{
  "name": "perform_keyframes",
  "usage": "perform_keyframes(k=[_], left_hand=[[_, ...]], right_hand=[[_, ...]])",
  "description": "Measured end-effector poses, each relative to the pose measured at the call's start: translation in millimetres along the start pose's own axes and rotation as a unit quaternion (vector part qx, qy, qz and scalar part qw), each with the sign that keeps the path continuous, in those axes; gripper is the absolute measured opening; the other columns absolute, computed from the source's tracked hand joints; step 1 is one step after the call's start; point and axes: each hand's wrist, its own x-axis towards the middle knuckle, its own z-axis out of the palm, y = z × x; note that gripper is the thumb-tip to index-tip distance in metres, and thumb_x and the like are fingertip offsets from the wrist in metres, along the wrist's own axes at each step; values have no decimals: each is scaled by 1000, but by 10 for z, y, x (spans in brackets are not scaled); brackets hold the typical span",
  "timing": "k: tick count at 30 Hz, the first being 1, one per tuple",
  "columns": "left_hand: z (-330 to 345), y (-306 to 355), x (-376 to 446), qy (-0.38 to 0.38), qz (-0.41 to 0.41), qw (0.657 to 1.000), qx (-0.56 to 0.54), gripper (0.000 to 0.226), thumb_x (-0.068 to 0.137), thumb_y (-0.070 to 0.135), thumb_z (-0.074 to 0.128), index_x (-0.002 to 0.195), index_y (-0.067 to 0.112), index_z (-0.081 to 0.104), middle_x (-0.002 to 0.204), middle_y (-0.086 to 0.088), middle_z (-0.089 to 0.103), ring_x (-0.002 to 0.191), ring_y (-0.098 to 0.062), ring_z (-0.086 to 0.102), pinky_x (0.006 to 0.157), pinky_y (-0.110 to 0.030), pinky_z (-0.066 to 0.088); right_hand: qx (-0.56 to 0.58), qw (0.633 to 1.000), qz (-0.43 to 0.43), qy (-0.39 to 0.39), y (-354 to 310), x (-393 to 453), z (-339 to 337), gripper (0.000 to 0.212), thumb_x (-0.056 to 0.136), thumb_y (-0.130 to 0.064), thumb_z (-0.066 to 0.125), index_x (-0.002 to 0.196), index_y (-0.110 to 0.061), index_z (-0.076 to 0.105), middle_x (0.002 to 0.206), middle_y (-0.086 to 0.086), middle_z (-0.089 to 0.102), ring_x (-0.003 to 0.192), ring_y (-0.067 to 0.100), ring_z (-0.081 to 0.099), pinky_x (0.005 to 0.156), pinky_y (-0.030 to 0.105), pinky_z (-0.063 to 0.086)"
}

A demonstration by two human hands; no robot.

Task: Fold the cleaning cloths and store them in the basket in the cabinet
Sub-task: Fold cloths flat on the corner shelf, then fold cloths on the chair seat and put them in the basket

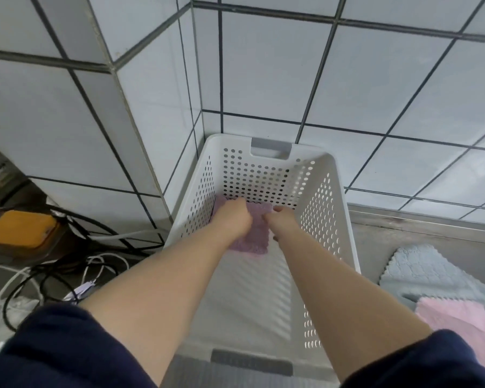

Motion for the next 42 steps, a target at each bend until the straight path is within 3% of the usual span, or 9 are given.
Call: perform_keyframes(k=[2, 4, 7, 11, 17, 22, 28, 37, 42], left_hand=[[-204, 177, -122, 21, 8, 996, -83, 31, 97, 11, 34, 119, 5, 55, 111, -10, 60, 99, -28, 58, 88, -36, 48], [-358, 329, -332, 26, 14, 986, -166, 35, 99, 13, 33, 127, 7, 53, 120, -12, 60, 106, -28, 59, 96, -42, 47], [-557, 446, -717, 30, 36, 968, -245, 38, 99, 14, 35, 136, 11, 46, 134, -8, 54, 119, -24, 53, 103, -45, 42], [-663, 418, -1161, 37, 71, 949, -304, 36, 97, 22, 39, 132, 21, 49, 135, 1, 52, 123, -19, 49, 105, -46, 39], [-763, 523, -1936, -49, 166, 907, -383, 25, 99, 18, 42, 121, 18, 54, 109, 4, 64, 93, -8, 62, 86, -34, 50], [-849, 353, -2526, -141, 228, 878, -396, 25, 98, 16, 45, 122, 16, 53, 107, 1, 66, 102, -18, 64, 91, -40, 49], [-663, -1, -3209, -244, 262, 845, -397, 18, 99, 14, 44, 106, 24, 57, 101, 4, 68, 93, -10, 65, 91, -35, 47], [296, -291, -4132, -425, 274, 812, -293, 16, 96, 9, 48, 99, 24, 54, 91, 8, 66, 78, -2, 63, 73, -24, 44], [673, -388, -4624, -501, 284, 784, -232, 16, 95, 11, 51, 99, 26, 55, 95, 6, 67, 83, -5, 65, 72, -23, 45]], right_hand=[[39, 999, -21, 7, -153, -129, -126, 47, 90, -6, 50, 136, -11, 44, 125, 12, 54, 93, 22, 52, 89, 39, 52], [59, 997, -47, 13, -243, -338, -233, 49, 90, -4, 51, 137, -11, 44, 129, 12, 53, 100, 22, 55, 86, 40, 54], [90, 993, -78, 14, -332, -728, -373, 44, 89, -4, 52, 132, -14, 49, 118, 9, 57, 104, 21, 56, 81, 39, 57], [125, 986, -103, 27, -334, -1287, -586, 39, 90, -2, 51, 127, -14, 51, 103, 6, 59, 103, 19, 60, 80, 40, 58], [217, 960, -137, 113, -154, -2161, -763, 28, 92, -3, 54, 118, -13, 53, 102, 3, 59, 100, 18, 62, 80, 42, 58], [273, 933, -151, 180, 179, -2981, -654, 29, 91, -3, 57, 117, -14, 54, 106, 3, 60, 101, 18, 62, 81, 39, 57], [313, 903, -131, 264, 874, -4051, -375, 29, 92, -6, 56, 120, -16, 53, 106, 2, 62, 100, 16, 62, 81, 37, 57], [359, 839, -22, 408, 2039, -5302, 67, 33, 91, -7, 59, 123, -12, 53, 115, 13, 60, 101, 17, 62, 75, 33, 59], [395, 799, 16, 453, 2448, -5822, 352, 28, 92, -8, 57, 118, -18, 54, 106, 2, 62, 99, 15, 62, 71, 28, 60]])
